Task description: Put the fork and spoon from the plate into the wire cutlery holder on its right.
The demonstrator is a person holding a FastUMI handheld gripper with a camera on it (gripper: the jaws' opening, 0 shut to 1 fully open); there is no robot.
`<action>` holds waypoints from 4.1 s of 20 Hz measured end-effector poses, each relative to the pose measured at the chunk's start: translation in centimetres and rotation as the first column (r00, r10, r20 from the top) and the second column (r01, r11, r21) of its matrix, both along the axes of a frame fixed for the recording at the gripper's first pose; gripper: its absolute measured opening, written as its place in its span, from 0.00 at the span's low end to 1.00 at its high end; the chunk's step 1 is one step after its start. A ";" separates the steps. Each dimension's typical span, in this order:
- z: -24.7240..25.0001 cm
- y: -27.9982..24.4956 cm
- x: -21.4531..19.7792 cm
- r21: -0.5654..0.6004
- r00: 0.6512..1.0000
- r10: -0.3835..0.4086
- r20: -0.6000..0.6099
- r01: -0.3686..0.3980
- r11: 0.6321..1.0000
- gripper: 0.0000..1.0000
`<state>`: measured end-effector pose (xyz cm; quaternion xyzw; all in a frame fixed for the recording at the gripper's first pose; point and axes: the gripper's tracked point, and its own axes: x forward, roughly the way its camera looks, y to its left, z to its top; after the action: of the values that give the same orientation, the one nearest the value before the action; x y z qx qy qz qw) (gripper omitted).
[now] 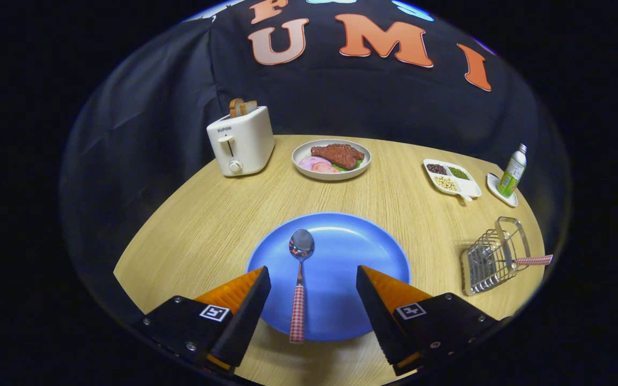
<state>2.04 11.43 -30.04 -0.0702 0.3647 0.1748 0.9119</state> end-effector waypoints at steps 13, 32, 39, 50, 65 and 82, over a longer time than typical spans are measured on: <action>-4.0 0.7 -0.9 -0.016 0.998 0.016 -0.060 -0.017 1.000 0.36; 5.5 -7.9 2.0 -0.068 0.995 -0.031 -0.097 0.024 0.997 0.08; 8.8 -17.3 2.0 -0.150 0.979 -0.112 -0.170 0.086 0.985 0.08; 11.7 -25.4 1.3 -0.240 0.933 -0.190 -0.305 0.118 0.964 0.08; 9.2 -26.4 3.8 -0.423 0.821 -0.172 -0.544 -0.091 0.901 0.08; 8.7 -24.4 7.4 -0.279 0.834 -0.205 -0.512 0.064 0.958 0.81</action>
<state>9.48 -12.98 -21.37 -0.1071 0.6279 0.0748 0.7673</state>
